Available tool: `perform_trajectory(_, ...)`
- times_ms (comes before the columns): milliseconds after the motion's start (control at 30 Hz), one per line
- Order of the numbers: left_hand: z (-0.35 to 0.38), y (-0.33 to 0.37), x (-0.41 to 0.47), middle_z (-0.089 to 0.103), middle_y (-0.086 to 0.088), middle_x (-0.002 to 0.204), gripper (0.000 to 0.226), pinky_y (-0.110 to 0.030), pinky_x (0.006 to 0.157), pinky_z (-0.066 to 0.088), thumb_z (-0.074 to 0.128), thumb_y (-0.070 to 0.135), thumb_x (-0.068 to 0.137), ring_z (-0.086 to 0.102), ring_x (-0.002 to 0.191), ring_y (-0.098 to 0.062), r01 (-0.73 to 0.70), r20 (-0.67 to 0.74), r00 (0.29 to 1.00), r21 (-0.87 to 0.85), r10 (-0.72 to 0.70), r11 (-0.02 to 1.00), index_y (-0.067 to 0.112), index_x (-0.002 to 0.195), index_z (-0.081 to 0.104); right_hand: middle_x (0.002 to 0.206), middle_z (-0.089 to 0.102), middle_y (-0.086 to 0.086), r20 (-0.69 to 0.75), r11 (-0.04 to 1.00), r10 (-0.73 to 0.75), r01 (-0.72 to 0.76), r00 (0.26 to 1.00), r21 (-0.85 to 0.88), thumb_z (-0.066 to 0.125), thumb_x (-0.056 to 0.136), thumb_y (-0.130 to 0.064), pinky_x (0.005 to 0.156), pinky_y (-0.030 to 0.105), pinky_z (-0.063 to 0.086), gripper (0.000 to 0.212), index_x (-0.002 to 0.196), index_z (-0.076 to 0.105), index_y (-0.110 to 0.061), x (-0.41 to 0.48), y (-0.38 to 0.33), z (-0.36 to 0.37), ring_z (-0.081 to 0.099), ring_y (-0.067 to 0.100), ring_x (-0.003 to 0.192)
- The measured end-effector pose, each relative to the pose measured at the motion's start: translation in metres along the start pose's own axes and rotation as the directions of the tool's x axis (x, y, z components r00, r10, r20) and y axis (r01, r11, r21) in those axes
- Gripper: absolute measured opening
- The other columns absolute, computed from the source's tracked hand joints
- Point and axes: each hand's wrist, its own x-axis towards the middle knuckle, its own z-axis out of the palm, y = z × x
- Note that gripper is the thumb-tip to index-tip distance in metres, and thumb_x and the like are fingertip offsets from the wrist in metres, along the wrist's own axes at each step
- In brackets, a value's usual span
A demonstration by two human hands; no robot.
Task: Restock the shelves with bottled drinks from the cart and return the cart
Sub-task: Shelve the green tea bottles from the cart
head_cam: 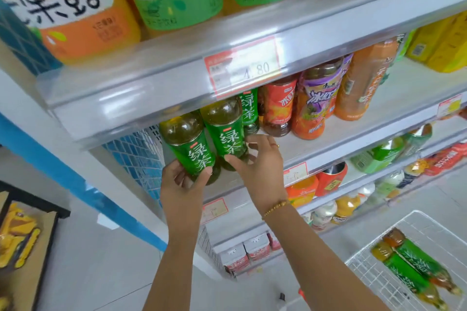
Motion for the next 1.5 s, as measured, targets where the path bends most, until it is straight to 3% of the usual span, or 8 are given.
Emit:
perform_trajectory(100, 0.002, -0.006, 0.008, 0.064, 0.009, 0.095, 0.04, -0.009, 0.074, 0.043, 0.079, 0.018, 0.072, 0.059, 0.088, -0.001, -0.013, -0.011, 1.0, 0.041, 0.014, 0.999, 0.015, 0.107, 0.061, 0.103, 0.06, 0.004, -0.023, 0.984, -0.044, 0.039, 0.999, -0.175, 0.078, 0.073, -0.025, 0.08, 0.023, 0.046, 0.045, 0.112, 0.06, -0.011, -0.002, 0.011, 0.005, 0.057, 0.02, 0.096)
perform_trajectory(233, 0.011, -0.009, 0.029, 0.066, 0.002, 0.1, 0.038, -0.008, 0.073, 0.045, 0.077, 0.013, 0.075, 0.062, 0.092, -0.008, -0.016, -0.036, 0.999, -0.011, 0.016, 1.0, 0.009, 0.109, 0.062, 0.106, 0.064, 0.011, -0.05, 0.962, -0.126, 0.109, 0.991, -0.252, 0.07, 0.08, -0.024, 0.078, 0.029, 0.046, 0.042, 0.118, 0.059, -0.008, 0.015, 0.004, 0.023, 0.059, 0.026, 0.098)
perform_trajectory(500, 0.028, -0.018, 0.072, 0.062, 0.001, 0.095, 0.034, -0.015, 0.082, 0.051, 0.074, 0.006, 0.077, 0.061, 0.095, -0.014, -0.02, -0.085, 0.996, -0.119, 0.01, 0.993, 0.009, 0.104, 0.055, 0.094, 0.064, 0.01, -0.12, 0.98, -0.078, 0.055, 0.99, -0.189, 0.069, 0.083, -0.022, 0.069, 0.032, 0.047, 0.024, 0.097, 0.059, -0.006, 0.041, 0.009, 0.049, 0.061, 0.026, 0.081)
perform_trajectory(800, 0.027, -0.01, 0.046, 0.058, -0.001, 0.12, 0.051, -0.01, 0.085, 0.047, 0.065, -0.001, 0.082, 0.057, 0.105, -0.005, 0.046, 0.0, 0.999, -0.08, -0.046, 0.996, 0.004, 0.131, 0.048, 0.074, 0.061, 0.008, -0.136, 0.972, -0.152, 0.123, 0.979, -0.202, 0.068, 0.082, -0.021, 0.057, 0.028, 0.044, 0.019, 0.073, 0.059, -0.008, 0.038, 0.012, 0.05, 0.057, 0.025, 0.068)
perform_trajectory(1033, 0.039, 0.016, -0.083, 0.068, 0.003, 0.085, 0.007, -0.006, 0.068, 0.045, 0.062, 0.015, 0.088, 0.065, 0.081, -0.008, -0.072, 0.234, 0.968, -0.073, 0.087, 0.995, 0.021, 0.087, 0.06, 0.065, 0.052, -0.003, -0.218, 0.953, -0.209, 0.15, 0.953, -0.262, 0.063, 0.082, -0.035, 0.056, 0.025, 0.04, 0.025, 0.072, 0.061, -0.012, -0.014, 0.036, -0.054, 0.051, 0.013, 0.06)
perform_trajectory(1200, 0.098, -0.013, -0.158, 0.067, 0.009, 0.081, 0.008, -0.003, 0.066, 0.043, 0.063, 0.013, 0.087, 0.064, 0.077, 0.003, 0.005, 0.619, 0.784, 0.062, -0.042, 0.998, 0.019, 0.089, 0.058, 0.078, 0.059, -0.002, -0.133, 0.838, 0.283, -0.312, 0.95, -0.448, 0.069, 0.081, -0.032, 0.067, 0.032, 0.049, 0.023, 0.089, 0.06, -0.013, -0.072, 0.145, -0.176, 0.058, 0.018, 0.07)
perform_trajectory(1367, 0.194, -0.069, -0.223, 0.062, 0.009, 0.093, 0.013, -0.016, 0.079, 0.048, 0.061, 0.016, 0.088, 0.06, 0.087, -0.002, -0.123, 0.824, 0.524, 0.324, -0.216, 0.938, 0.021, 0.099, 0.055, 0.11, 0.064, 0.008, -0.04, 0.486, 0.775, -0.636, 0.63, -0.6, 0.065, 0.085, -0.03, 0.074, 0.026, 0.044, 0.036, 0.115, 0.055, -0.011, -0.131, 0.262, -0.272, 0.061, 0.025, 0.098)
perform_trajectory(1500, 0.276, -0.13, -0.272, 0.063, -0.004, 0.114, 0.033, -0.028, 0.091, 0.047, 0.061, 0.015, 0.086, 0.06, 0.105, -0.017, -0.258, 0.867, 0.268, 0.485, -0.421, 0.836, 0.014, 0.119, 0.056, 0.131, 0.054, 0.008, 0.021, 0.31, 0.916, -0.677, 0.4, -0.668, 0.061, 0.087, -0.033, 0.089, 0.023, 0.04, 0.047, 0.126, 0.052, -0.009, -0.165, 0.348, -0.312, 0.052, 0.02, 0.117)
